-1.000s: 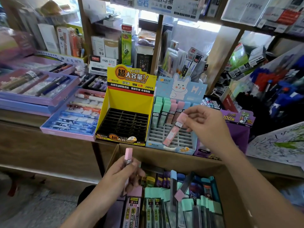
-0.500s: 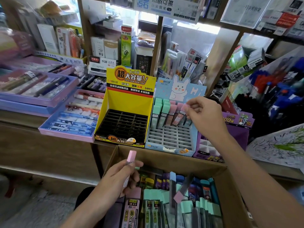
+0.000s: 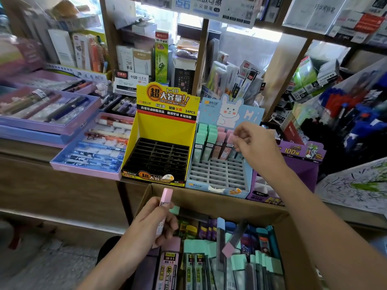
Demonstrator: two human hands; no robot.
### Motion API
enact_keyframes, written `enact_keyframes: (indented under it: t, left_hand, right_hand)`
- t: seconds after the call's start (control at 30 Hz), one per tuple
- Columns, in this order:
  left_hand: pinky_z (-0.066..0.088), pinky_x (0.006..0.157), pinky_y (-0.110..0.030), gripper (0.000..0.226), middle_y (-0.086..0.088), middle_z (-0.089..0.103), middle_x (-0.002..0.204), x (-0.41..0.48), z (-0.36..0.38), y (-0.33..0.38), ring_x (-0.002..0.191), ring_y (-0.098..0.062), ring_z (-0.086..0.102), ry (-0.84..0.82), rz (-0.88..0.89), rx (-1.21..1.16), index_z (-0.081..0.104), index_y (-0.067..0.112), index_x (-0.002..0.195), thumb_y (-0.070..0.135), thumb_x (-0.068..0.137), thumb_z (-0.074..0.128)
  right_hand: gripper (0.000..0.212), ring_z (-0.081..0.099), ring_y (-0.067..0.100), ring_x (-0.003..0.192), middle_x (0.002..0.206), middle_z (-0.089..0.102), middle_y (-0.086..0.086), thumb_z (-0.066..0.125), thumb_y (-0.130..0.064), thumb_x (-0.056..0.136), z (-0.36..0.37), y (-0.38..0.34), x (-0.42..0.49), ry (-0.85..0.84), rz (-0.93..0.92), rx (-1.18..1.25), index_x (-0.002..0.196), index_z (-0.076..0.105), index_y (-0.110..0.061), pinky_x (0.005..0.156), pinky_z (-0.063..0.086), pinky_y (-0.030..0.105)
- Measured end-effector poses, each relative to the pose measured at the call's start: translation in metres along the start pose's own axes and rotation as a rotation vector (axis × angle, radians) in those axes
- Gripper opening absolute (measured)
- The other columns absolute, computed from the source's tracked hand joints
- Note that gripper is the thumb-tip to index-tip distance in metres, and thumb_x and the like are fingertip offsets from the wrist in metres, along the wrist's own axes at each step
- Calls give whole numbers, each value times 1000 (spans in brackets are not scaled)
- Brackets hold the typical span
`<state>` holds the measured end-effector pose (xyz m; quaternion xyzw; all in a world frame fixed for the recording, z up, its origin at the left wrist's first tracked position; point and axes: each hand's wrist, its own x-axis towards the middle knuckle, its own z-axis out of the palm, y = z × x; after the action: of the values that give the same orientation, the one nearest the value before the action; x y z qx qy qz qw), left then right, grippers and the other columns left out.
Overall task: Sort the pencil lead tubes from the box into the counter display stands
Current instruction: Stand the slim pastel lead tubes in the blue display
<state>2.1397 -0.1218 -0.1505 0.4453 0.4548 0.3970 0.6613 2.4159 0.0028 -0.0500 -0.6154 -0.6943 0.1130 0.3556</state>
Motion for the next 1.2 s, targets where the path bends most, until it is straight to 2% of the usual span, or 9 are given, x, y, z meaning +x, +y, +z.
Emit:
enact_keyframes:
  t: [0.1,0.17,0.27,0.4,0.63,0.77,0.9,0.97,1.2]
  left_hand:
    - [38,51,-28,21,-11,67,81,0,0,-1,65,-21,56,19,-2,3,65,28,92,43,98,53]
    - [36,52,-30,27,-11,66,81,0,0,-2,66,-23,54,14,6,10,66,23,92,31,108,46]
    - [36,53,-31,28,-11,65,80,-2,3,2,66,-22,55,8,19,23,68,17,94,25,107,44]
    - [44,55,-24,30,-6,63,77,-4,7,6,66,-19,58,33,45,49,72,14,95,22,107,45]
    - [44,58,-30,28,-4,60,71,-2,7,10,64,-18,56,79,94,92,78,25,102,36,100,53]
    - [52,72,-29,32,-10,68,82,-1,9,13,78,-18,65,72,168,170,79,28,106,46,91,57]
    - [52,90,-55,30,-22,70,102,0,14,22,100,-38,66,47,257,243,77,17,109,41,98,61]
    - [52,90,-59,25,-22,70,103,2,19,31,100,-46,62,33,304,265,75,16,110,33,98,61]
    - [56,91,-56,12,-5,75,99,20,39,65,99,-24,70,45,420,426,73,26,104,19,97,65]
  right_hand:
    - [18,71,29,84,88,70,9,59,-1,98,3,-1,2,-17,17,-47,102,71,-13,81,61,51]
    - [20,72,29,85,86,70,8,58,1,97,3,-2,1,-10,19,-55,104,72,-10,82,60,52]
    - [20,72,31,83,82,71,10,57,2,98,3,-5,0,-5,20,-52,107,73,-7,83,60,53]
    - [22,74,27,86,92,74,10,61,-3,99,-1,-7,-5,-15,37,-55,117,74,-7,88,61,48]
    - [16,76,11,71,76,75,0,69,0,95,-19,-6,-62,-46,141,297,101,76,-13,67,64,27]
    - [12,76,16,68,75,76,3,72,-1,93,-21,5,-103,-147,205,366,98,76,-11,63,63,26]
    - [15,76,19,69,80,77,5,71,0,92,-18,24,-135,-257,299,396,96,75,-14,63,63,27]
    - [16,76,18,70,81,76,5,71,-1,93,-15,38,-147,-333,346,373,96,74,-16,63,62,26]
    - [8,71,8,69,81,74,1,72,-17,95,5,73,-171,-704,421,184,96,71,-25,66,61,29]
